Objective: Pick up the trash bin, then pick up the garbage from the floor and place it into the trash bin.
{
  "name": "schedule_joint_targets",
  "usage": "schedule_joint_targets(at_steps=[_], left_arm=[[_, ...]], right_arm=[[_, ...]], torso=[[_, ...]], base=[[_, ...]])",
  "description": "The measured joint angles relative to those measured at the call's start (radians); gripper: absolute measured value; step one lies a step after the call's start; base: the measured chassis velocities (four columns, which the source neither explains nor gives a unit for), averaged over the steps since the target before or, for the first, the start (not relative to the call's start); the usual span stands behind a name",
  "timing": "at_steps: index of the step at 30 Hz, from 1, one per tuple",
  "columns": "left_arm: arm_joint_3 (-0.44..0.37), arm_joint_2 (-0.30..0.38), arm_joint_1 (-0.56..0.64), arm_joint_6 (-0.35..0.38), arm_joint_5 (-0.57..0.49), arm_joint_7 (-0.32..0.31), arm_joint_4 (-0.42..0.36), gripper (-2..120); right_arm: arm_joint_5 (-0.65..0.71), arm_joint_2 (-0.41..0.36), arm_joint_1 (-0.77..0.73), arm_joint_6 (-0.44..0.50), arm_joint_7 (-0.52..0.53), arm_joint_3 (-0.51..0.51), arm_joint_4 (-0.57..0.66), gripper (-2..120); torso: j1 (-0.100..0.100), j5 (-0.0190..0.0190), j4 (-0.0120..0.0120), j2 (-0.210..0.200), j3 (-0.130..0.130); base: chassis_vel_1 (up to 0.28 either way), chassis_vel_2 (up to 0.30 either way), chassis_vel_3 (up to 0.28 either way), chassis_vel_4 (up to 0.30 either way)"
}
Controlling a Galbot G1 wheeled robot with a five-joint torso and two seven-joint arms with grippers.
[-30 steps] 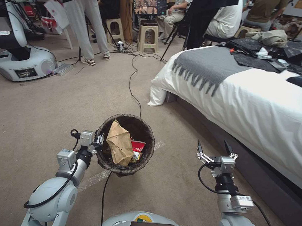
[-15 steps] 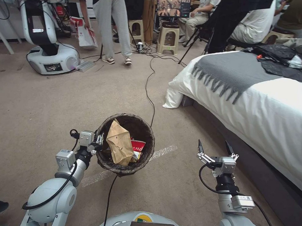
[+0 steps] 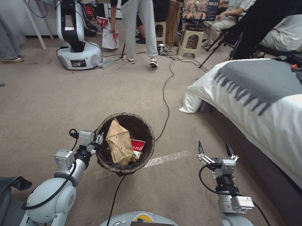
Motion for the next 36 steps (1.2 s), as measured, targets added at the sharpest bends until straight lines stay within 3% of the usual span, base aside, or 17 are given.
schedule_joint_targets(at_steps=[22,28,36], left_arm=[[0.006,0.002,-0.009,-0.008,-0.004,-0.001,0.011,7],[0.013,0.002,-0.014,-0.050,-0.002,-0.023,0.027,7],[0.019,0.007,-0.029,0.044,-0.017,-0.033,0.031,7]], right_arm=[[-0.003,-0.001,0.002,0.003,-0.002,-0.001,-0.013,100],[-0.003,0.000,0.002,0.002,-0.007,-0.001,-0.014,100],[-0.005,0.003,0.003,0.001,-0.007,-0.002,-0.015,100]], torso=[[0.000,0.0000,0.0002,0.000,0.000],[0.000,-0.0001,0.0002,0.000,0.000],[0.000,0.0000,0.0000,0.000,0.000]], base=[[0.076,0.075,0.070,0.076],[0.028,0.028,0.023,0.017],[0.000,0.000,0.000,0.000]])
